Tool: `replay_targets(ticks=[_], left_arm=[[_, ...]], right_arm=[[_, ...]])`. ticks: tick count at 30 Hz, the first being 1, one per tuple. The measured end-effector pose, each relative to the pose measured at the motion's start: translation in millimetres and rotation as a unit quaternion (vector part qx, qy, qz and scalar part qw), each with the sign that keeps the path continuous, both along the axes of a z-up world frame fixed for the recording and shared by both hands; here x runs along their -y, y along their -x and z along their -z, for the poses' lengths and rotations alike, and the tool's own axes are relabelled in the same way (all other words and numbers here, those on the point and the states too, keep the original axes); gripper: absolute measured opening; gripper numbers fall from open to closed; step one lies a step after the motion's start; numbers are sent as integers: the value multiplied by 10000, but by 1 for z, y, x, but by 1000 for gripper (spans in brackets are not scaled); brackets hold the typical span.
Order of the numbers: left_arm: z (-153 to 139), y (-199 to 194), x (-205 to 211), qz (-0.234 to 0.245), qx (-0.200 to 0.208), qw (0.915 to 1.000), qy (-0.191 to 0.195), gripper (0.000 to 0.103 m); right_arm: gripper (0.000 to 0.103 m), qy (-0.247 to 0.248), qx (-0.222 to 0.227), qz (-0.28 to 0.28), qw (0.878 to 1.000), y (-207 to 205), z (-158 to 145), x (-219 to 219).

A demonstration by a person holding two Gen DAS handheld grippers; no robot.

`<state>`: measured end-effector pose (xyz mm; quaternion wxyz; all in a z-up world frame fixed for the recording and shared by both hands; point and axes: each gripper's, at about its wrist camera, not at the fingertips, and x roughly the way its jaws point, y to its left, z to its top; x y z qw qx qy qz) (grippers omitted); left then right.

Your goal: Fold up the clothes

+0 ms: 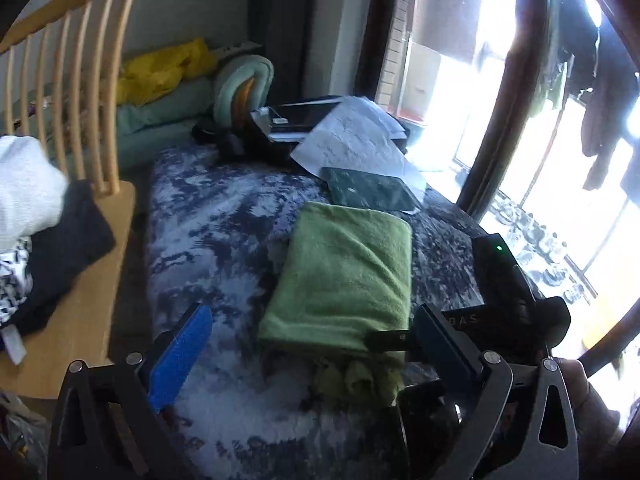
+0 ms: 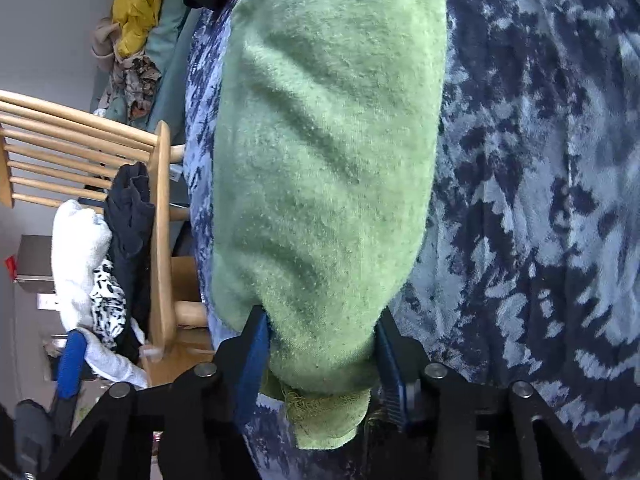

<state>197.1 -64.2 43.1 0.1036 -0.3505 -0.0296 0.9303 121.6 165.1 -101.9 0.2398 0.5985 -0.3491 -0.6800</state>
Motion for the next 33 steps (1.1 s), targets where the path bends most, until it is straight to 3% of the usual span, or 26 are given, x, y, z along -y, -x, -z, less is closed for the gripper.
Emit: replay_targets(ticks=[5, 8, 12, 16, 18, 21, 25, 26, 29, 31, 33], left_arm=[[-2, -8, -1, -102, -75, 9995, 280, 103], [-1, -13, -5, -104, -153, 9982, 571, 103], [-2, -19, -9, 21, -322, 9948, 962, 103], [-1, -26, -20, 392, -633, 9840, 1618, 103], [1, -30, -30, 730, -812, 9713, 2111, 103], [10, -39, -49, 1350, -1087, 9453, 2764, 103], [35, -57, -87, 2082, -1486, 8898, 3779, 103], [44, -61, -97, 2187, -1613, 8738, 4032, 103], [67, -65, -117, 2260, -1940, 8363, 4603, 103], [75, -60, -123, 2069, -2096, 8245, 4832, 103], [79, -48, -122, 1883, -2080, 8222, 4953, 103]], right_arm=[[24, 242, 94, 166, 9995, -2, -2, -5], [21, 417, 202, 221, 9987, -1, -3, -8], [19, 175, 92, -20, 9998, 0, -14, 2], [18, 161, -52, -131, 9998, 4, -31, 10], [18, 239, -33, -136, 9996, 7, -37, 12], [18, 415, 97, -118, 9990, 13, -43, 13], [18, 650, 339, -69, 9973, 20, -42, 13], [18, 718, 382, -53, 9967, 22, -42, 13], [18, 889, 495, -44, 9948, 26, -44, 12], [18, 985, 547, -69, 9936, 29, -44, 10], [18, 1081, 577, -78, 9924, 30, -45, 7]])
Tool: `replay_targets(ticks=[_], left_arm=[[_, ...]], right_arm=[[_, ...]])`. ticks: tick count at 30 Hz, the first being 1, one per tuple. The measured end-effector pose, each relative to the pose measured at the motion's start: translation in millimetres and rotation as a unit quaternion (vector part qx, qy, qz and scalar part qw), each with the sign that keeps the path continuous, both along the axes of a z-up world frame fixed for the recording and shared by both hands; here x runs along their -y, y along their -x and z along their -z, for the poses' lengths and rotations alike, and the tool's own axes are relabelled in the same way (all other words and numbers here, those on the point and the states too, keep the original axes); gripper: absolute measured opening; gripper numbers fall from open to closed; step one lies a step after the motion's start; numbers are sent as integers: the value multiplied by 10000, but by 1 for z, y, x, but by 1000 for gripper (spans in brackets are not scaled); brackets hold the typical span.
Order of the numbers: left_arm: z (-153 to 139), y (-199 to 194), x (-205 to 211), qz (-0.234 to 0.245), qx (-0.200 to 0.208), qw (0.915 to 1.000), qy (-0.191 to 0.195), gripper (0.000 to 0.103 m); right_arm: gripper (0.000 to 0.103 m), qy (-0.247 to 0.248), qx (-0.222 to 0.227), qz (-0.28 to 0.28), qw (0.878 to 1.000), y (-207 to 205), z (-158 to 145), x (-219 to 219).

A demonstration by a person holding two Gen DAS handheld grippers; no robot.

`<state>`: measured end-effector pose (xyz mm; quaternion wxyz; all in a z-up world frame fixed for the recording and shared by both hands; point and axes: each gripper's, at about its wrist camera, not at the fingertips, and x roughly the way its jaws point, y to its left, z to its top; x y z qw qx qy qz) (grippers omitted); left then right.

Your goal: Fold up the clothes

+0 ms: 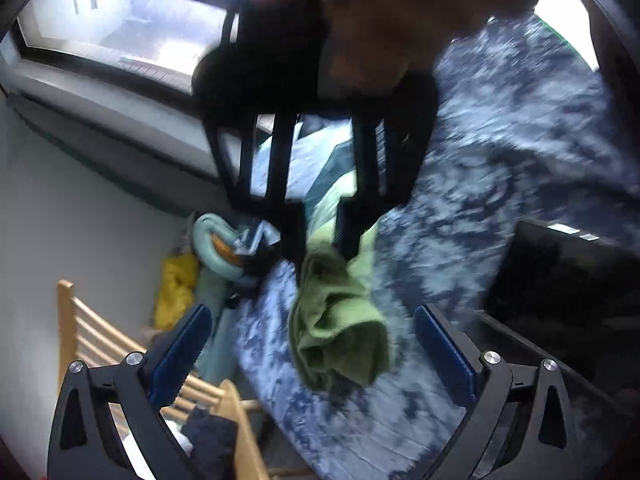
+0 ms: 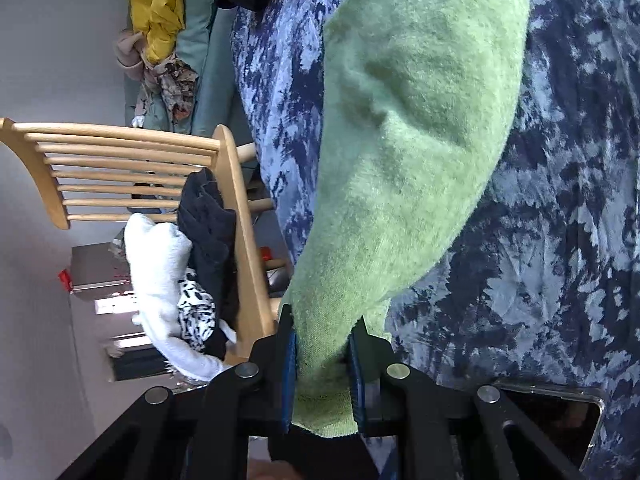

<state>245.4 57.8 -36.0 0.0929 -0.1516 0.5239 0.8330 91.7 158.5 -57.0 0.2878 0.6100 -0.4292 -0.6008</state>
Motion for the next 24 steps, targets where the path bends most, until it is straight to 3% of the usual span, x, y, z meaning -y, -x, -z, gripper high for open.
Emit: replay_targets(ticks=[3, 7, 11, 13, 14, 15, 17, 19, 23, 24], left_arm=[[1, 11, 4, 12, 137, 9999, -87, 103], [12, 32, 1, -109, 5, 9998, 137, 103], [14, 56, -4, -186, 125, 9997, 134, 102], [14, 65, -5, -170, 200, 9996, 106, 82], [13, 69, -4, -163, 384, 9991, 79, 44], [13, 78, -2, -221, 703, 9973, 29, 30], [10, 88, 2, -249, 1035, 9943, -111, 28], [6, 86, 4, -207, 1002, 9947, -123, 28], [-4, 81, 10, -220, 935, 9953, -146, 27], [-5, 84, 16, -277, 930, 9951, -172, 27]], right_arm=[[18, 202, 41, 3, 9998, 4, -1, -6], [18, 356, 26, -27, 9994, 10, -5, -7], [18, 331, -14, -87, 9994, 12, -7, -6], [18, 323, -24, -90, 9994, 12, -7, -6], [18, 321, -36, -103, 9994, 12, -7, -6], [18, 303, -50, -113, 9995, 11, -7, -6], [21, 200, -118, -154, 9996, 11, -5, -5], [24, 300, -95, -139, 9994, 8, -1, -7], [54, 252, -183, 129, 9994, -3, 3, -22], [54, 130, -242, 192, 9994, -6, 3, -28]])
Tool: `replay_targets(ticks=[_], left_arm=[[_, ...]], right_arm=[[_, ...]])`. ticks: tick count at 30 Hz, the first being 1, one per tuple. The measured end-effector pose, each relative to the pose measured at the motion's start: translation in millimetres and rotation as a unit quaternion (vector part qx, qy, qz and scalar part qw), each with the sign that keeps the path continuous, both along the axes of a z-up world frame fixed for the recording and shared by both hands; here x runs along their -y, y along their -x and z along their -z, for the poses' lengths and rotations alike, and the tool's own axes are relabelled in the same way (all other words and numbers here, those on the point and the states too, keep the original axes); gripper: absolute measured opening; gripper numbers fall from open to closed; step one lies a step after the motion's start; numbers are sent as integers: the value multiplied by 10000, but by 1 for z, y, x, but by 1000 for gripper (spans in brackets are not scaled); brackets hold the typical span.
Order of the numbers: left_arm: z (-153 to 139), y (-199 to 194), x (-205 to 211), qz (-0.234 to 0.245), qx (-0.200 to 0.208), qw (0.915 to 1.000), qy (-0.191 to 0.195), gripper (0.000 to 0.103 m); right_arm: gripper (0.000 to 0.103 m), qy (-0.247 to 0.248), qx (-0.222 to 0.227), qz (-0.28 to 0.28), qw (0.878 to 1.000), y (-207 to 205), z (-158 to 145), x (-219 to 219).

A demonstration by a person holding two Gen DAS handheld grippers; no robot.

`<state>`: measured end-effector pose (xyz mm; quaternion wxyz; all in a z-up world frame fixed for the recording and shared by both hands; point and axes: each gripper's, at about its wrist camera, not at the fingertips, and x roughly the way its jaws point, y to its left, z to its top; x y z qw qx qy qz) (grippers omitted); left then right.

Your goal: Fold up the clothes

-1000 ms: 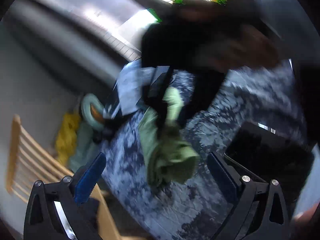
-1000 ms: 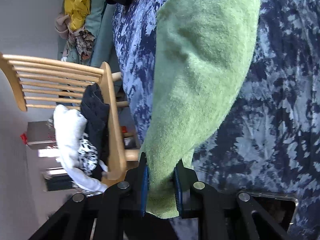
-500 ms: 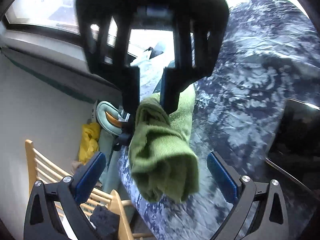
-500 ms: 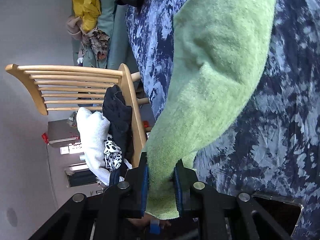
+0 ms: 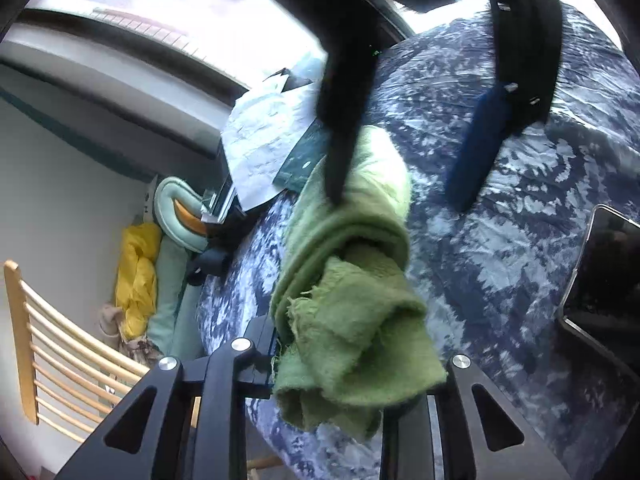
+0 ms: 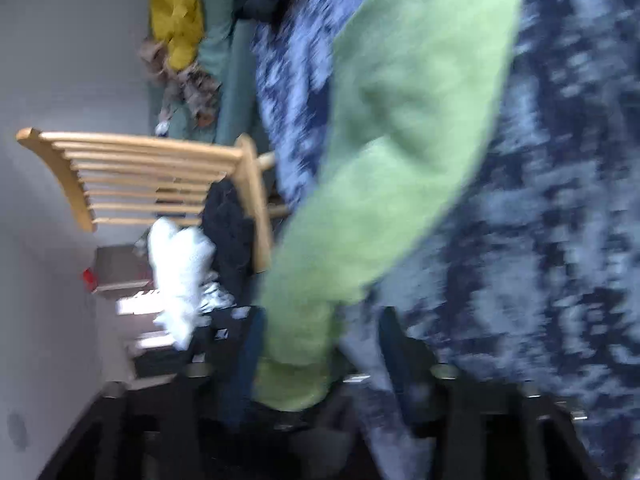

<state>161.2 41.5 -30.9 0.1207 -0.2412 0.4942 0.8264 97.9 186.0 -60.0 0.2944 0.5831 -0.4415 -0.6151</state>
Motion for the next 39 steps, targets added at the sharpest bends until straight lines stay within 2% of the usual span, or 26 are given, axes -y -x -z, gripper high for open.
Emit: replay_targets(ticks=[5, 9, 14, 19, 24, 27, 28, 33, 39], left_arm=[[-10, 7, 17, -193, 14, 9997, -141, 27], [-18, 11, 23, -259, -51, 9993, -278, 27], [-19, 19, 28, -237, -117, 9995, -179, 27], [-20, 20, 32, -152, -120, 9998, -71, 27], [-21, 19, 39, -151, -89, 9998, -105, 27], [-25, 18, 44, -159, -95, 9997, -170, 27], [-26, 18, 46, -172, -100, 9996, -182, 27], [-36, 12, 58, -244, -203, 9992, -230, 27], [-65, -8, 78, -278, -604, 9976, -209, 27]], right_arm=[[58, -263, -63, 480, 9985, -2, 14, -23], [58, 619, 144, 983, 9931, 14, 40, -29], [59, 1284, 460, 1398, 9807, 35, 65, -28], [63, 897, 470, 1417, 9847, 58, 63, -18], [62, 810, 402, 1315, 9872, 78, 59, 2], [38, 317, 392, 1120, 9924, 85, 53, 15], [24, 169, 399, 1070, 9933, 86, 52, 18], [17, 35, 285, 973, 9948, 83, 38, 31], [17, -37, -114, 869, 9961, 72, -5, 48]])
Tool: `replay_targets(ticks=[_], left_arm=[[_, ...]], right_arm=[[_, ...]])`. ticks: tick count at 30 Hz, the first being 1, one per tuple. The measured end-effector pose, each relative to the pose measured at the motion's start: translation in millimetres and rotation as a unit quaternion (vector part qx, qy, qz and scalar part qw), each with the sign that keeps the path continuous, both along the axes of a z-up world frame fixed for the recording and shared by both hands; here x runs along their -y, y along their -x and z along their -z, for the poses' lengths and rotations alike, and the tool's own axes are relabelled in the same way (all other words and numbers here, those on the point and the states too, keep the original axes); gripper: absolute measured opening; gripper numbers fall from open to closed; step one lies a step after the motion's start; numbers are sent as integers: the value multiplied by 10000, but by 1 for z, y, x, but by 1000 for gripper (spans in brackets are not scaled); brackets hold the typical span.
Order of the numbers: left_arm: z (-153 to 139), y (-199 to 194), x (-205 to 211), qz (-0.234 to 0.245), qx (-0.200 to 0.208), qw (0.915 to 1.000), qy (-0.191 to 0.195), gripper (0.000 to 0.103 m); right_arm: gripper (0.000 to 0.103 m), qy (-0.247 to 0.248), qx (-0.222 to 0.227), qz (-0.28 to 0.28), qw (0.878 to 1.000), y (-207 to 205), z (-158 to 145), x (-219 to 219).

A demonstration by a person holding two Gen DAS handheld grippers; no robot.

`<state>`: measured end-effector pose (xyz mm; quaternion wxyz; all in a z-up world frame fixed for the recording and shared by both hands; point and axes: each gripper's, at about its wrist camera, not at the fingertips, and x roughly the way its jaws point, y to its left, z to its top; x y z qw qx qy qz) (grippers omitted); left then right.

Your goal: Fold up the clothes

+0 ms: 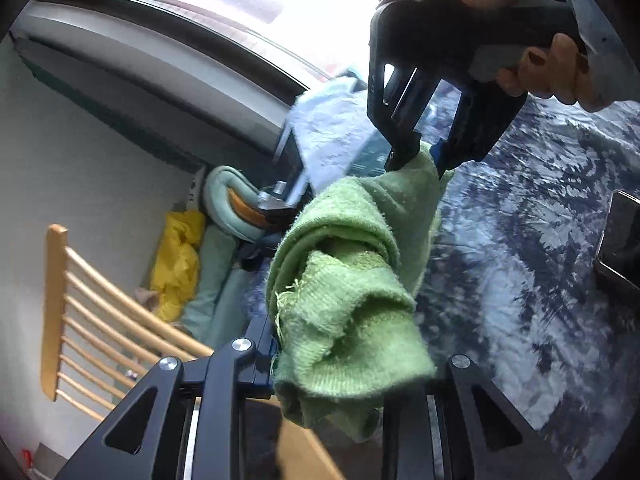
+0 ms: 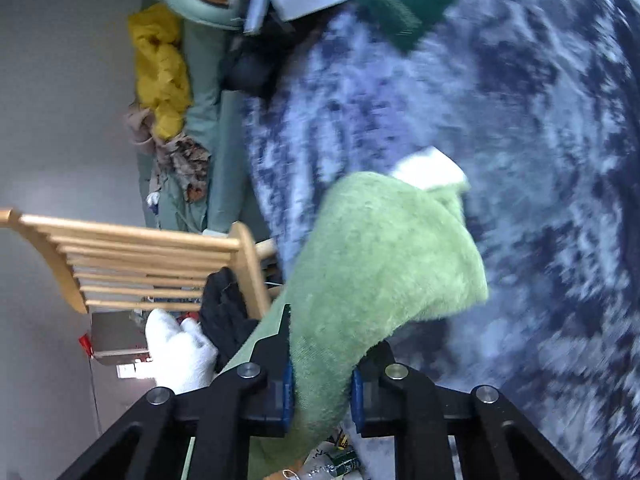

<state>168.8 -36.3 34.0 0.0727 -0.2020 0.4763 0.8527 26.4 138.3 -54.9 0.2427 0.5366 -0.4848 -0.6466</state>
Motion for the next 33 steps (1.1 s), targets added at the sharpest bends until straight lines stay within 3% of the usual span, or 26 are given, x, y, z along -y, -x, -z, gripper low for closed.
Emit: replay_targets(ticks=[10, 16, 22, 28, 33], left_arm=[[-85, -51, 78, -494, -991, 9938, -100, 27], [-142, -77, 152, -1182, -1712, 9781, -71, 27], [-178, -83, 235, -1896, -2019, 9609, 4, 27], [-191, -68, 314, -2608, -2163, 9408, 40, 27], [-181, -55, 364, -3138, -2326, 9205, -111, 27]], right_arm=[[17, -98, -1180, -514, 9916, -25, -127, 87], [17, -115, -2152, -1152, 9697, -36, -216, 182], [17, -131, -2812, -1900, 9405, -31, -279, 301], [16, -281, -3158, -2492, 9151, -19, -309, 416], [16, -479, -3563, -2826, 8893, -16, -305, 484]])
